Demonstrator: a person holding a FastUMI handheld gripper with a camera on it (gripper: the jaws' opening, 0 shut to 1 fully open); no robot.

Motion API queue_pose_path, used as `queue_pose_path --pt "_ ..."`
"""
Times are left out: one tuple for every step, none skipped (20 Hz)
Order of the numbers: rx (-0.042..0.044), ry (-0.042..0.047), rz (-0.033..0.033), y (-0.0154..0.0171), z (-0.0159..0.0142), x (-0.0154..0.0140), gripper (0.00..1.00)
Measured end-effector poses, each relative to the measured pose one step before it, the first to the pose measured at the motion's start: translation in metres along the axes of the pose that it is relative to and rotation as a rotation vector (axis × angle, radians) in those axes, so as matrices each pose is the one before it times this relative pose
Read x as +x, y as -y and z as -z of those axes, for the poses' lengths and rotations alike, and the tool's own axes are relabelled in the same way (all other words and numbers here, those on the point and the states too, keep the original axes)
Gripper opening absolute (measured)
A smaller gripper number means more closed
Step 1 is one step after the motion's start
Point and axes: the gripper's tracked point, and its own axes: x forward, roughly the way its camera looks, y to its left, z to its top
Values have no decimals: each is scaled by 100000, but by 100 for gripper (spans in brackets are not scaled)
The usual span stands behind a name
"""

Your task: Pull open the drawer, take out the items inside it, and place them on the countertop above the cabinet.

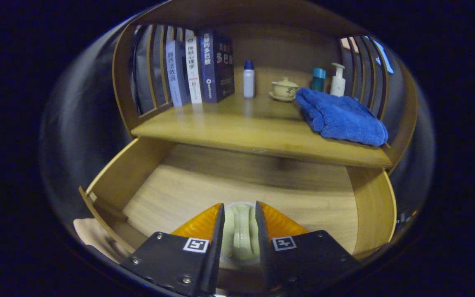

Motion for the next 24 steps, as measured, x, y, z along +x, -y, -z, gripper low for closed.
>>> queue_pose_path --pt "-1567 -1874 630 64 482 343 42" --pt "-1296 -1827 366 -59 557 305 42" --pt "-794 -2228 -237 -44 384 218 42" --pt "1373 222 -5 21 -6 180 42" --pt "-397 -1013 -3 -27 201 -4 41" --pt "0 -671 -112 21 47 276 41" --pt "-167 -1233 762 325 -483 -589 41" --pt "1132 151 -343 -44 431 707 29" --pt "307 -452 -321 -128 -7 -45 16" --pt "-466 83 -101 150 106 88 16" --pt "-510 715 223 88 -79 -125 16" --pt "112 1219 -558 -109 -66 -163 16" --pt "580 1509 -607 -189 -306 -259 16" --pt "745 2066 -658 -47 -399 -381 16" --pt "717 2336 -251 -86 -645 -450 16" --pt "291 2295 147 -20 -593 -539 16" --pt "88 3119 454 95 -920 -576 16" --pt "-398 3106 455 14 -908 -563 16" --pt "-398 3566 336 54 -1166 -650 16" --pt "-168 3826 229 -46 -1159 -597 16" --pt "-159 3578 189 -21 -1274 -639 16" --pt "-172 3512 104 -82 -1148 -481 16" --pt "-340 3215 5 -82 -1124 -320 16" --pt "-493 2898 275 -13 -1003 -295 16"
